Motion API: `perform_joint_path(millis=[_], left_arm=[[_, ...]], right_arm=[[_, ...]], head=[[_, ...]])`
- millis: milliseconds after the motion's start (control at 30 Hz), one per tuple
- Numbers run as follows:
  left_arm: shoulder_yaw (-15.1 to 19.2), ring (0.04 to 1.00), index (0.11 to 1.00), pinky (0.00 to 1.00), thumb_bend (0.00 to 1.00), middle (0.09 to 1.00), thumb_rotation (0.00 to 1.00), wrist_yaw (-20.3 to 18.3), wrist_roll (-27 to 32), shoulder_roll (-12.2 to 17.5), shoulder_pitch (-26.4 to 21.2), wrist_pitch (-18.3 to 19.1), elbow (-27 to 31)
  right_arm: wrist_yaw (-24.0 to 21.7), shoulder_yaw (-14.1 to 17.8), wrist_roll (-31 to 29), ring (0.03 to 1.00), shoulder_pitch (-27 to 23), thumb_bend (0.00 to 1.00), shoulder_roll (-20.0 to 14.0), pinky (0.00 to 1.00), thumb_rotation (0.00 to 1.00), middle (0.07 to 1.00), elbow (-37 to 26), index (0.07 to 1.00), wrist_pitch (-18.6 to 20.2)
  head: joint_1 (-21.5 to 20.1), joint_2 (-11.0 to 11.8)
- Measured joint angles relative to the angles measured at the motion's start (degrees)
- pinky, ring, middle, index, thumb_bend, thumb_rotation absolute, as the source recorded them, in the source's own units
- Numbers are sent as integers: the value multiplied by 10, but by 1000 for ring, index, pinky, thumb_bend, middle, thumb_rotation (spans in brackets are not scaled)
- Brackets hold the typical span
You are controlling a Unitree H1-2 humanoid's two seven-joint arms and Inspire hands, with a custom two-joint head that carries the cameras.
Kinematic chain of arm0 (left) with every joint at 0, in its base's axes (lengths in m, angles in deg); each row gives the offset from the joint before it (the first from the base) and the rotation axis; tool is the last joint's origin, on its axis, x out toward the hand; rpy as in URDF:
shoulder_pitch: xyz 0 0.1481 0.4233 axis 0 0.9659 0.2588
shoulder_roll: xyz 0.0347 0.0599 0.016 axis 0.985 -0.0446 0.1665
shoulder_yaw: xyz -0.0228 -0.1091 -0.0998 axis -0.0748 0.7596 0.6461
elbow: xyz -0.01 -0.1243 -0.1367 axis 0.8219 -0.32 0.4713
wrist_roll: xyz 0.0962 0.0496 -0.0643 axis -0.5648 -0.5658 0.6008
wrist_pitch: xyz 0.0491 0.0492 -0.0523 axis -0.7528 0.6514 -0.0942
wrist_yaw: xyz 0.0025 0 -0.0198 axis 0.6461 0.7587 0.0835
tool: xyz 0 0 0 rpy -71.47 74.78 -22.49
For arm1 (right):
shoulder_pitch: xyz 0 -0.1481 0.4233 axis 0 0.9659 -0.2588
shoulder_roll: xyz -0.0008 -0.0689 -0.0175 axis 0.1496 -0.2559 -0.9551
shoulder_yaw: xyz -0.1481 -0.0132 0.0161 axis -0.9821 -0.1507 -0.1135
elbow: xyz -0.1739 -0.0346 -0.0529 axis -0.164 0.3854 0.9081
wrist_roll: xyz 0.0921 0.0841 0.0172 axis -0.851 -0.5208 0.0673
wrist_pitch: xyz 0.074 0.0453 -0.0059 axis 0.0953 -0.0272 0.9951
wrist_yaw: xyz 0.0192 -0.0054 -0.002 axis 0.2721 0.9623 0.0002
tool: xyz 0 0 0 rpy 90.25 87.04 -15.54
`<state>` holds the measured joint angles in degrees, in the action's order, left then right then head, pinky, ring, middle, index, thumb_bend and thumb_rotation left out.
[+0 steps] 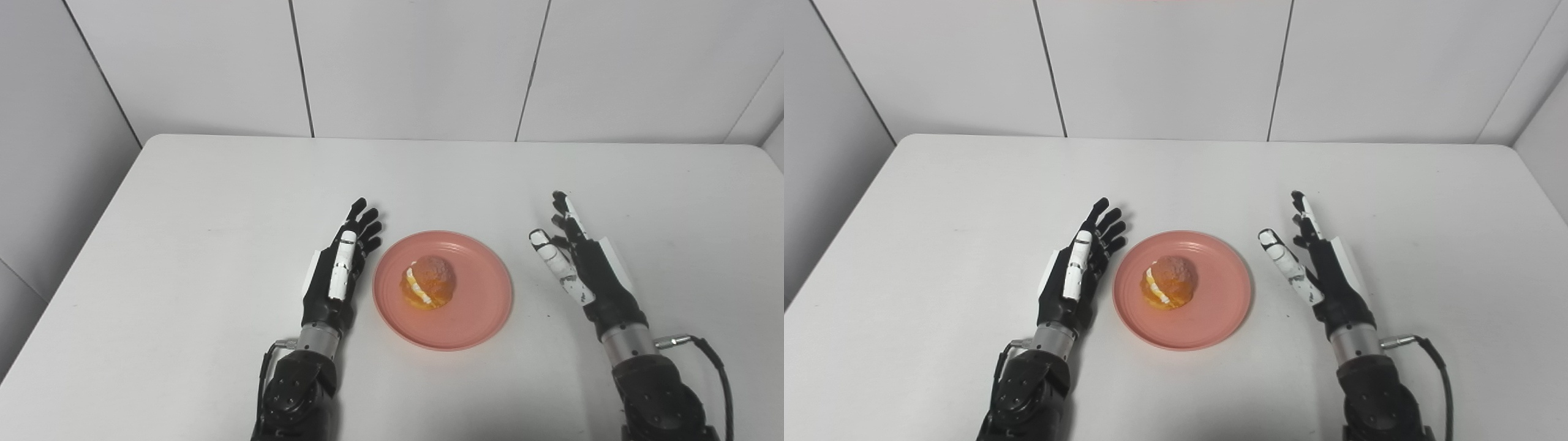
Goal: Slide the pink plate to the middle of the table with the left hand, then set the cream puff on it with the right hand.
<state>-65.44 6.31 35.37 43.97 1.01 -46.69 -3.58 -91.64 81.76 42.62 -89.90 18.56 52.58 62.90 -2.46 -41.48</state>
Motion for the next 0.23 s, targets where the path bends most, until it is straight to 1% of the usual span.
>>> perform_joint_path(millis=[100,133,167,233], left_arm=[[0,913,927,917,392,926,1000,-2,0,6,13,0,12],[0,913,926,918,387,926,994,-3,1,8,17,0,17],[0,912,926,918,386,926,991,-4,1,9,21,0,22],[2,916,927,928,381,930,985,-6,6,11,30,1,32]], right_arm=[[2,10,-46,1000,9,840,12,999,1000,1000,2,1000,0],[3,10,-59,1000,11,809,15,1000,1000,1000,3,1000,0],[4,10,-65,1000,13,799,16,1000,1000,1000,5,1000,-1],[5,9,-87,1000,19,805,17,1000,992,1000,19,1000,-14]], head=[[3,-3],[3,-3],[5,-4],[8,-7]])
